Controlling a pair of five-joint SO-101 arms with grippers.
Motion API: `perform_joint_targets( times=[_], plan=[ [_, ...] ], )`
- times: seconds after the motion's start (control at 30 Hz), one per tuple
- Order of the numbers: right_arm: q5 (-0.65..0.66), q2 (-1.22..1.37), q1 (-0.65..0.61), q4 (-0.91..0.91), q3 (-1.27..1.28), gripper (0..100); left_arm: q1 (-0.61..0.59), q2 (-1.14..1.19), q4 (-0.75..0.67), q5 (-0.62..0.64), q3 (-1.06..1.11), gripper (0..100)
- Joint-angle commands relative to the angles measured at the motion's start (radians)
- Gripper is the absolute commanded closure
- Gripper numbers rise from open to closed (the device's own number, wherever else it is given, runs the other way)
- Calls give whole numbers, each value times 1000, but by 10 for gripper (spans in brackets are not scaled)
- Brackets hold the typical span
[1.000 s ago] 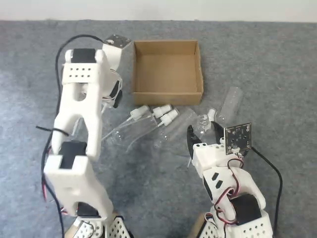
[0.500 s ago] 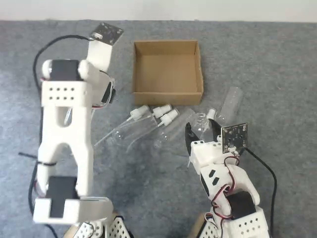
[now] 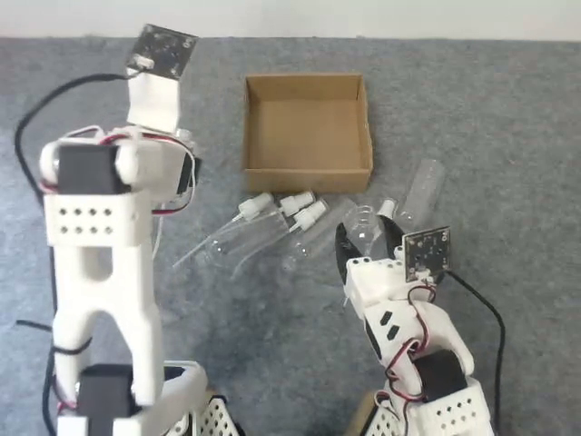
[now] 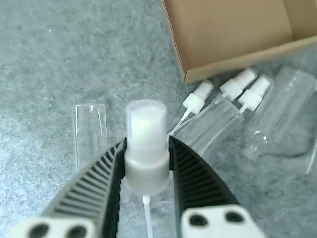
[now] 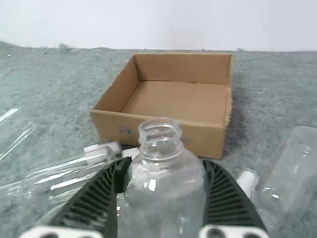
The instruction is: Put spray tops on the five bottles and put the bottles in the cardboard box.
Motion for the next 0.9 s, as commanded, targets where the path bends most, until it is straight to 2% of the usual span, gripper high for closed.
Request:
perform_joint_targets(
  times=[0.0,0.17,0.37,0.67,0.87],
  plan=[
    [-5,-22,-27,-30,-21,901,3,-101,17,60,-16,987],
    [-5,-22,-28,-54,-17,901,5,-181,-12,103,-15,987],
    [-5,-22,-28,-214,63,901,5,-267,-66,129,12,987],
    [-5,-22,-28,-266,83,901,6,-437,-255,203,236,987],
    [-5,-22,-96,-266,83,901,98,-577,-405,209,418,987]
  ],
)
